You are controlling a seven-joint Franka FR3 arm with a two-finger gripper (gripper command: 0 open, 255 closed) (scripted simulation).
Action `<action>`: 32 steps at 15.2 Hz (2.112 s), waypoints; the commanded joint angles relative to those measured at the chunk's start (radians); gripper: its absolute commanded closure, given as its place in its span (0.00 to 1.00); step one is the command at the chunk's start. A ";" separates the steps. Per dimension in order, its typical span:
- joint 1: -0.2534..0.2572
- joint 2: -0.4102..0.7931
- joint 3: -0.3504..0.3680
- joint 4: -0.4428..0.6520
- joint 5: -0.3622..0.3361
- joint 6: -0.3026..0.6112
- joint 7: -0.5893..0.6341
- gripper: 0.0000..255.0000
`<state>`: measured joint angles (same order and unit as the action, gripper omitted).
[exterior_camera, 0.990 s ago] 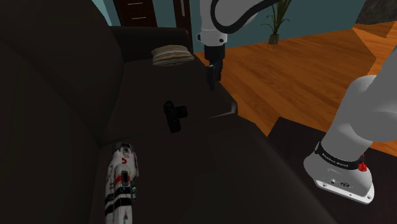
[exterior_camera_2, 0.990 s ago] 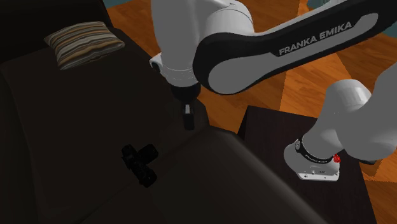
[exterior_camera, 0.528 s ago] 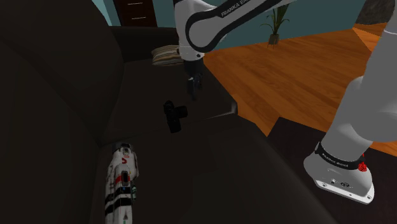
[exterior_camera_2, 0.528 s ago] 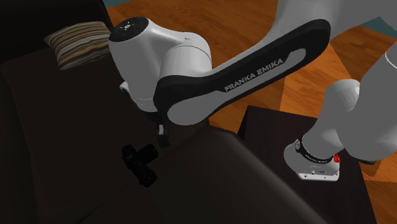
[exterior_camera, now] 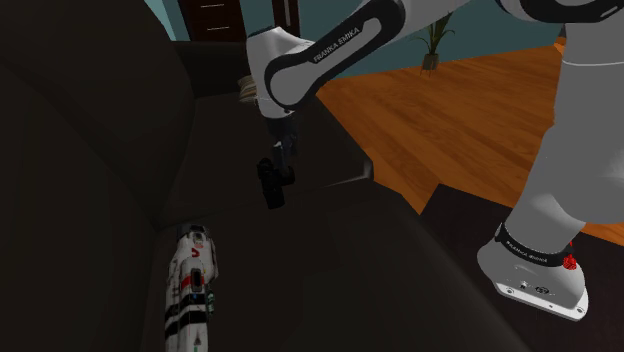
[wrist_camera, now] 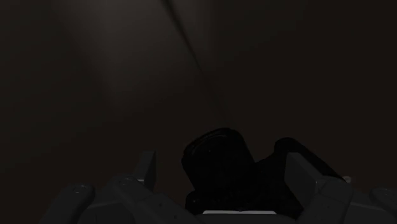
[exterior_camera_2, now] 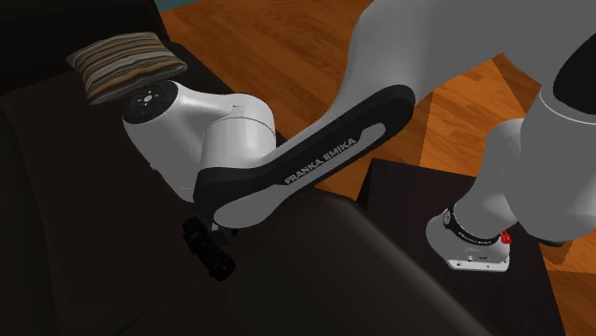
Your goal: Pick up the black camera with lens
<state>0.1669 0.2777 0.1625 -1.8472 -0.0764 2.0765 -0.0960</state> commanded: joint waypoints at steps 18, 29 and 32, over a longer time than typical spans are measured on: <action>0.002 0.023 -0.001 -0.019 -0.006 0.042 0.005 1.00; -0.001 -0.034 0.003 0.056 0.008 -0.089 -0.007 1.00; -0.001 -0.043 0.004 0.073 0.010 -0.115 -0.009 1.00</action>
<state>0.1659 0.2385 0.1657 -1.7803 -0.0668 1.9707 -0.1044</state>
